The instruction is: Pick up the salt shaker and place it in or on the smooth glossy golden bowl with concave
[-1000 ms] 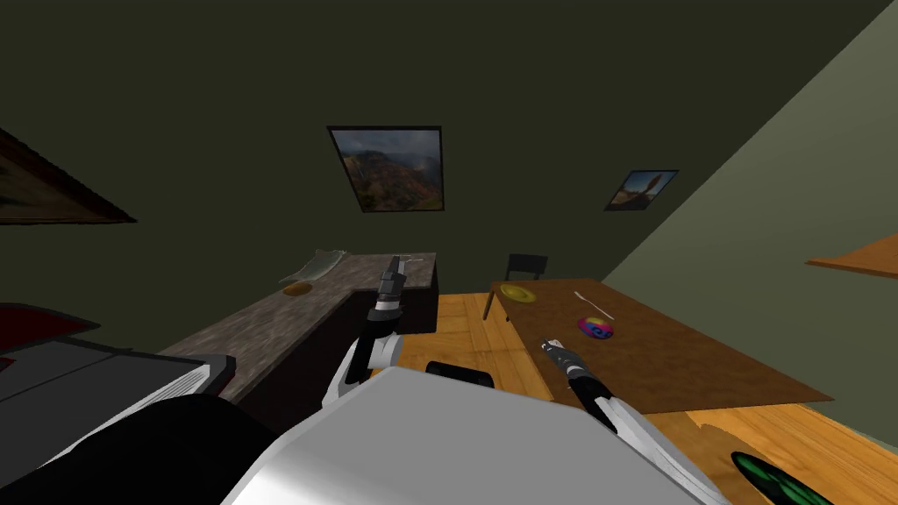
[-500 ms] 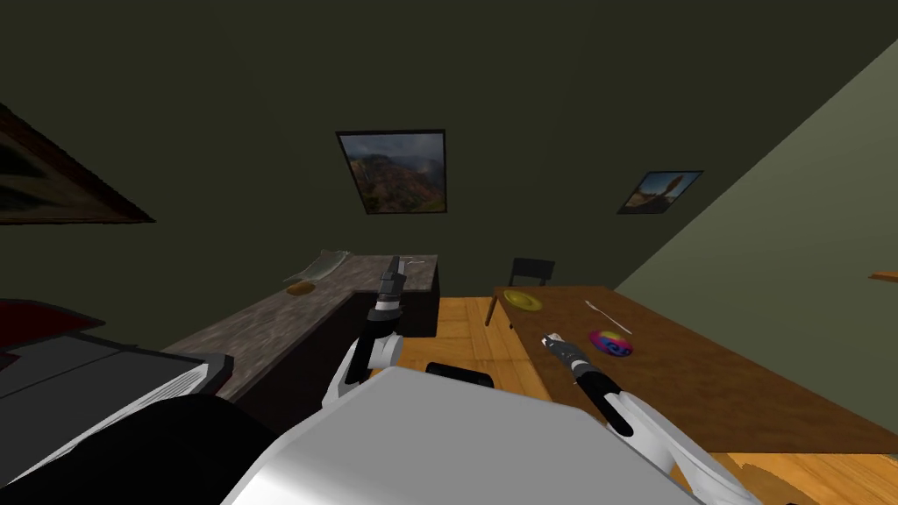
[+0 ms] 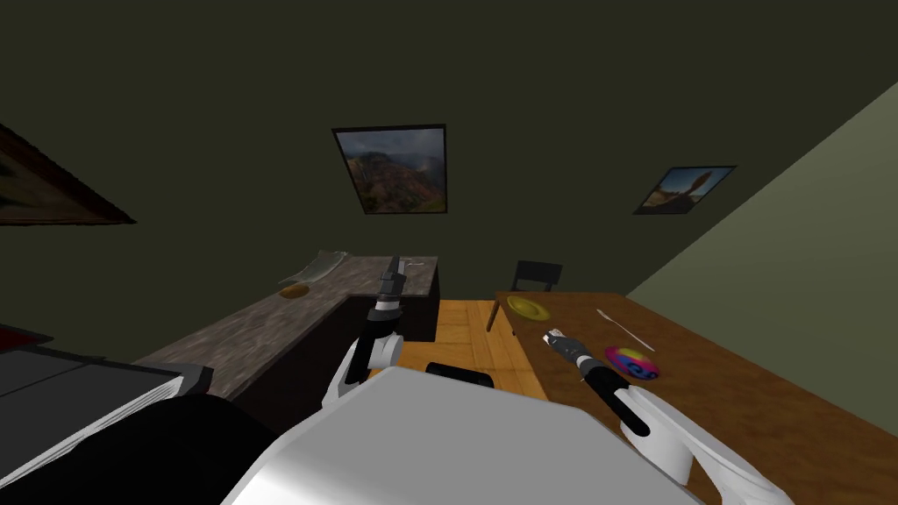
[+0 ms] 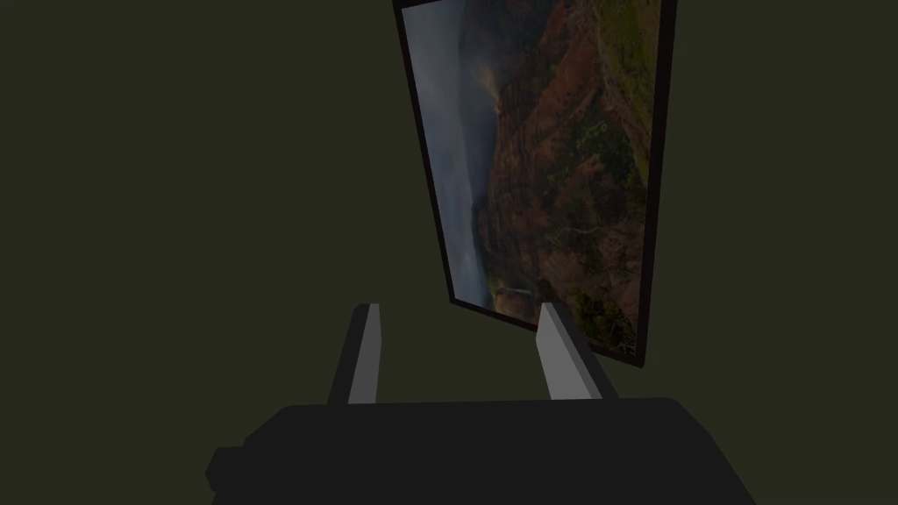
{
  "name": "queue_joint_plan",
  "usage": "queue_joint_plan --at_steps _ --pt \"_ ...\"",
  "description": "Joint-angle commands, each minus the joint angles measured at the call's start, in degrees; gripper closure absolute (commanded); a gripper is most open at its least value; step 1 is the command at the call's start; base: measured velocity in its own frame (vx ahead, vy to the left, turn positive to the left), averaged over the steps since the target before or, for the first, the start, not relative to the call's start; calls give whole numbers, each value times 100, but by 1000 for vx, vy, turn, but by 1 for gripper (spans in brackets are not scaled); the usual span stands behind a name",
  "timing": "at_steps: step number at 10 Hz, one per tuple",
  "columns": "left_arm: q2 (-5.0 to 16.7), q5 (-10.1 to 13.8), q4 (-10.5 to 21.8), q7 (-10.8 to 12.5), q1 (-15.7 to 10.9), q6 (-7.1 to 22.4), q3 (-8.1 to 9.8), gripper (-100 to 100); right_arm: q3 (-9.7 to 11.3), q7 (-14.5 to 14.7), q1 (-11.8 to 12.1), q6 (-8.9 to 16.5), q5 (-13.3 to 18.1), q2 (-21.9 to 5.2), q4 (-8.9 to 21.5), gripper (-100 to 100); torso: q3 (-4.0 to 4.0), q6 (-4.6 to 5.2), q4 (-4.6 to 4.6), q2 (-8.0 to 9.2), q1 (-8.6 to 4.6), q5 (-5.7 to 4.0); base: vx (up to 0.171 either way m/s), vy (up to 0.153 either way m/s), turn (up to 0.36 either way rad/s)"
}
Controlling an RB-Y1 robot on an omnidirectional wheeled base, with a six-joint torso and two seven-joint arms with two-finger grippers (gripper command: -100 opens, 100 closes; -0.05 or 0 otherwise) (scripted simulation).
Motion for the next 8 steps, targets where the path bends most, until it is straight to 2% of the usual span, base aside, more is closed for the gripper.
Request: queue_joint_plan --at_steps 1,2,4,5,8 --pt "0 0 0 0 0 0 0 0 169 -78 -44 -100 -168 -286 -50 100 0 0 0 0 0 0 157 -46 69" --pt "0 0 0 0 0 0 0 0 169 -78 -44 -100 -168 -353 -50 100 -7 -6 -2 -14 -2 -2 126 -39 45" --pt "0 0 0 0 0 0 0 0 403 -185 -97 -211 -404 -741 -135 100 -2 -1 -2 -2 1 -3 138 -37 49" --pt "0 0 0 0 0 0 0 0 403 -185 -97 -211 -404 -829 -135 100 -9 -6 -3 -16 1 -3 138 -32 38" --pt "0 0 0 0 0 0 0 0 705 -318 -166 -355 -708 -1386 -234 100 -3 -2 -3 -3 -4 -3 124 -53 51"
